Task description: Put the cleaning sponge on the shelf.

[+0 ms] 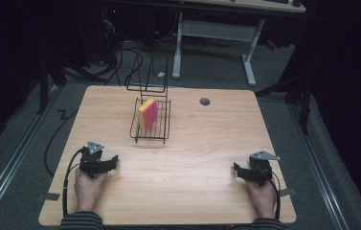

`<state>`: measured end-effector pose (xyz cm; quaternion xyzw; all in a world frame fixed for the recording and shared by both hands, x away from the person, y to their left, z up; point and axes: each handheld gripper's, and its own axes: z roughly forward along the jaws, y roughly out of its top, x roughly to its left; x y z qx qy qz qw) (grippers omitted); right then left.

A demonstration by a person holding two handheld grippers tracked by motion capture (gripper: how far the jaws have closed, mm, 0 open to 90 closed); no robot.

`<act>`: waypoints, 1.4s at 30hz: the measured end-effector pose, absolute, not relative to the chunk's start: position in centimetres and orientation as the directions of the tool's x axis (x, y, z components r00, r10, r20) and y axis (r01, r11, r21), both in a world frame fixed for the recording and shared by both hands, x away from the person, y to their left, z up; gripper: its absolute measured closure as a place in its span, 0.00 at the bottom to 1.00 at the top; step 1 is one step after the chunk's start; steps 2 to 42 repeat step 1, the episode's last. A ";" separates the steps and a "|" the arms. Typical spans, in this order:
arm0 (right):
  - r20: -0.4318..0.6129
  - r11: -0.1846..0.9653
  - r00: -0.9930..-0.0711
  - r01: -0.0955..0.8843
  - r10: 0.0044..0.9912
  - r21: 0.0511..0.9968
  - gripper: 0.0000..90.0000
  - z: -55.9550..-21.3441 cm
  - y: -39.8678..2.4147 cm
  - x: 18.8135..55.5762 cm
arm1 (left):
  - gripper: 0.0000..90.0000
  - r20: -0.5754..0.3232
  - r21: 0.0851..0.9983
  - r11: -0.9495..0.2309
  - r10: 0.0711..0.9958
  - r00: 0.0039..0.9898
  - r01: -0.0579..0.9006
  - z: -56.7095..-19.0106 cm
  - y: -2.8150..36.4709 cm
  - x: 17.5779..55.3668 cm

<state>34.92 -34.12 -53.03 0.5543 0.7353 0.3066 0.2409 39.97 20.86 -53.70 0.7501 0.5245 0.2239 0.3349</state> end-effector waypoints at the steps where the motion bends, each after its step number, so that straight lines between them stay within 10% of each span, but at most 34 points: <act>1: -0.015 0.198 -0.269 0.667 0.963 0.718 0.29 -53.0 -34.1 34.9 | 0.26 -0.016 0.737 -0.225 0.937 0.350 0.637 -53.7 20.9 40.0; 42: -0.015 0.198 -0.269 0.667 0.963 0.718 0.29 -53.0 -34.1 34.9 | 0.26 -0.016 0.737 -0.225 0.937 0.350 0.637 -53.7 20.9 40.0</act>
